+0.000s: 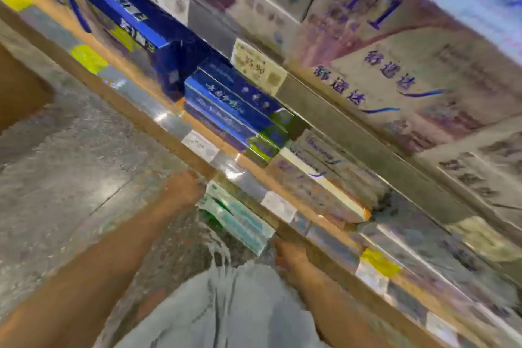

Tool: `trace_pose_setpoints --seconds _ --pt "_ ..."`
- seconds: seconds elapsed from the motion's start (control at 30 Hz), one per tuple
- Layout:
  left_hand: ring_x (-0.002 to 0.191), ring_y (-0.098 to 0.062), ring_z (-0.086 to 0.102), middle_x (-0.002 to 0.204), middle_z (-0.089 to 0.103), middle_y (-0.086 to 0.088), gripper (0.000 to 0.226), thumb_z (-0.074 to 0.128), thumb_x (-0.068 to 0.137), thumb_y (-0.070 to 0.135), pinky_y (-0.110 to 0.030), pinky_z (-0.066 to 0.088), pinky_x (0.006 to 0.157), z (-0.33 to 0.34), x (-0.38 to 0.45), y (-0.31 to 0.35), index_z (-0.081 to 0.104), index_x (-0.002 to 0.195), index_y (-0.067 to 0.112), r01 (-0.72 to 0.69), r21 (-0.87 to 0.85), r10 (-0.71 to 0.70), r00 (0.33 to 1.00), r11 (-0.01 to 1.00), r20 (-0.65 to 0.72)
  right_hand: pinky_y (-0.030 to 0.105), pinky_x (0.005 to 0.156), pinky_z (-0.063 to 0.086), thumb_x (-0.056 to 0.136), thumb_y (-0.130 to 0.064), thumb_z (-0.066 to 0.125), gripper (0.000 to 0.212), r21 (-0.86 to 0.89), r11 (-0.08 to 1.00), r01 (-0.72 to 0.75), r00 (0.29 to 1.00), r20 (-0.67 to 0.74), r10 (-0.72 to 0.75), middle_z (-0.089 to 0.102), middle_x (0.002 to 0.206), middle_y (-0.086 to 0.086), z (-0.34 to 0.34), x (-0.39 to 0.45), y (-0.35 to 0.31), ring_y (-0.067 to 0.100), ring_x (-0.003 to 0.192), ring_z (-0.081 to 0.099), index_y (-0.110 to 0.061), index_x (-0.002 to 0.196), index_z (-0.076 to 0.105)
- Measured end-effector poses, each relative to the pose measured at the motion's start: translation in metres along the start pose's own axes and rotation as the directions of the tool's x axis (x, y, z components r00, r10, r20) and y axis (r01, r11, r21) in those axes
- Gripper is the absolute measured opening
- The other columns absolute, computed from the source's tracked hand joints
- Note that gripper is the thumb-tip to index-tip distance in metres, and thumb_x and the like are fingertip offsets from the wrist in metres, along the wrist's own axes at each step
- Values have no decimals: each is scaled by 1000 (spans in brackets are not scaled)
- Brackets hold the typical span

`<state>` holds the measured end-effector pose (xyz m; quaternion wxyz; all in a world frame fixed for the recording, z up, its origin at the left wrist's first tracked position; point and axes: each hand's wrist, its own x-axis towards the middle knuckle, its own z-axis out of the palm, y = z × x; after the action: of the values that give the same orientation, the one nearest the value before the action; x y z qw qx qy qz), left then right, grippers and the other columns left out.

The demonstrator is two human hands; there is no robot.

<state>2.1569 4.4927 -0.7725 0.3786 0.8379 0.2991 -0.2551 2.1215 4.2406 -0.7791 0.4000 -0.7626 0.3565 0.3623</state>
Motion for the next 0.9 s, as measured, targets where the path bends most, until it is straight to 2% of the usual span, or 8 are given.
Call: trace_pose_setpoints --seconds 0.07,0.23,0.33,0.4,0.47,0.53,0.73,0.9 --pt "120 -36 49 129 53 -20 38 46 97 20 -36 39 97 19 29 -4 50 127 -3 16 17 -16 999 1000 31 17 36 35 92 -7 59 20 98 995 -12 1000 25 10 53 61 14 7 23 4 13 43 47 -8 73 51" --pt "102 -31 58 123 58 -18 32 51 93 24 -35 50 84 69 74 -18 55 120 7 36 -156 -17 993 987 117 27 48 52 87 -11 64 16 443 891 -100 982 186 18 59 93 9 29 57 8 22 74 58 -12 99 55" --pt "100 -32 60 111 63 -14 27 56 89 22 -34 47 87 91 75 -23 57 114 13 35 -195 -43 998 980 -35 43 76 58 63 -10 83 69 557 826 -88 974 220 -45 64 118 15 48 60 10 32 102 64 -10 124 49" --pt "98 -32 61 110 64 -13 21 58 88 22 -36 46 88 95 68 -23 57 108 14 43 -287 -77 991 957 -108 46 90 51 72 -7 79 54 555 829 -64 978 202 -60 63 119 12 56 50 5 30 102 63 -10 117 49" --pt "104 -33 57 118 59 -14 32 61 89 27 -36 42 92 89 64 -29 54 116 11 76 -342 -139 976 937 -166 34 87 46 87 -3 63 24 495 868 -43 979 192 -61 59 110 4 57 37 -6 20 94 57 -15 97 45" --pt "112 -34 53 122 56 -15 43 61 88 32 -37 34 95 66 49 -38 51 123 8 105 -332 -195 948 938 -251 21 81 43 92 -4 57 23 415 910 17 966 227 -121 53 94 -5 62 21 -21 12 88 51 -18 90 38" --pt "96 -36 59 104 62 -16 37 62 86 37 -46 48 88 -79 -77 -62 54 106 7 128 -649 -496 758 750 -423 41 99 46 85 -12 67 45 187 944 274 916 249 -315 57 126 7 95 -116 -102 22 109 59 -14 123 43" --pt "83 -25 59 93 60 -6 23 63 86 33 -42 51 76 -256 -254 -24 51 96 16 -224 -808 -658 483 545 -578 27 109 32 95 -17 55 65 145 780 609 708 342 -617 35 147 1 94 -332 -197 13 130 40 -17 148 18"
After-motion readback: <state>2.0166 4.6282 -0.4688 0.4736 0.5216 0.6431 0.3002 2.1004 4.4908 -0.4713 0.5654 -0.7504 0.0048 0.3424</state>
